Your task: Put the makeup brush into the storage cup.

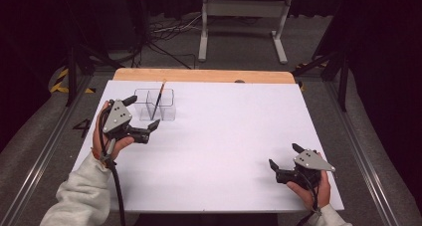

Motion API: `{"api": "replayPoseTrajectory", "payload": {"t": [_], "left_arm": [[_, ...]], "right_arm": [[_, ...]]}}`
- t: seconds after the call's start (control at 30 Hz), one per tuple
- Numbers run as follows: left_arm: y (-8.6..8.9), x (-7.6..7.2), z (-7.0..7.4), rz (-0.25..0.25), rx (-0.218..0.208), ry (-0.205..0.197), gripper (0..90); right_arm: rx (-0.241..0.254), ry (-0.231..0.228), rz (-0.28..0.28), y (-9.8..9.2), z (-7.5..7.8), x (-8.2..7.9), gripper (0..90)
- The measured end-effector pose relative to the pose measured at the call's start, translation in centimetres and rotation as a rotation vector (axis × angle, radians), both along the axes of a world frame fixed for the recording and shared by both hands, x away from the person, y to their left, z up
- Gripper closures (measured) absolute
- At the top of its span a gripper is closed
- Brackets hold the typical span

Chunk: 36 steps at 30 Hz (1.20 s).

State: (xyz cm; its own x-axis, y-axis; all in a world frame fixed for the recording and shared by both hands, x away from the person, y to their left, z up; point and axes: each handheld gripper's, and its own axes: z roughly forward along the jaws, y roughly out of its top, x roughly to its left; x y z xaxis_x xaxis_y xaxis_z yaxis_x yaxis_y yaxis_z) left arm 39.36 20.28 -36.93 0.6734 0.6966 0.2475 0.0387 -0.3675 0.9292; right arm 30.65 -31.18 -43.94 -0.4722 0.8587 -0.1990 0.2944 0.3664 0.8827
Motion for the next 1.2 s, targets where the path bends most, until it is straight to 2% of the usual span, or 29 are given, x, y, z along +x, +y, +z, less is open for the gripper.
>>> {"api": "replayPoseTrajectory", "payload": {"t": [0.27,0.33,0.47,0.73,0.83,0.87,1.0,1.2], "left_arm": [[0.3,-0.8,-0.7,-0.011,-0.009,-0.002,0.7],[0.3,-1.1,-0.9,-0.013,0.006,0.001,0.5],[0.3,-1.4,-1.2,-0.016,0.005,0.005,0.7],[0.6,-2.4,-2.4,-0.030,0.034,0.019,1.1],[0.6,-2.7,-2.8,-0.027,0.025,0.019,1.6],[0.7,-2.9,-3.2,-0.033,0.018,0.033,1.7],[0.8,-3.3,-3.8,-0.030,0.030,0.033,1.8],[1.2,-4.0,-4.6,-0.029,0.015,0.039,2.1]], "right_arm": [[-0.002,0.001,0.000,0.0,0.0,0.0,6.7],[-0.001,0.002,0.000,0.0,0.0,0.0,6.6],[-0.002,0.002,0.002,0.1,0.0,0.0,6.6],[-0.003,0.006,0.003,0.1,-0.1,0.0,6.6],[-0.001,0.005,0.003,0.1,-0.1,0.0,6.7],[-0.001,0.006,0.003,0.1,-0.1,0.0,6.7],[-0.003,0.005,0.005,0.2,-0.1,0.0,6.6],[-0.003,0.004,0.003,0.1,-0.1,0.0,6.6]]}}
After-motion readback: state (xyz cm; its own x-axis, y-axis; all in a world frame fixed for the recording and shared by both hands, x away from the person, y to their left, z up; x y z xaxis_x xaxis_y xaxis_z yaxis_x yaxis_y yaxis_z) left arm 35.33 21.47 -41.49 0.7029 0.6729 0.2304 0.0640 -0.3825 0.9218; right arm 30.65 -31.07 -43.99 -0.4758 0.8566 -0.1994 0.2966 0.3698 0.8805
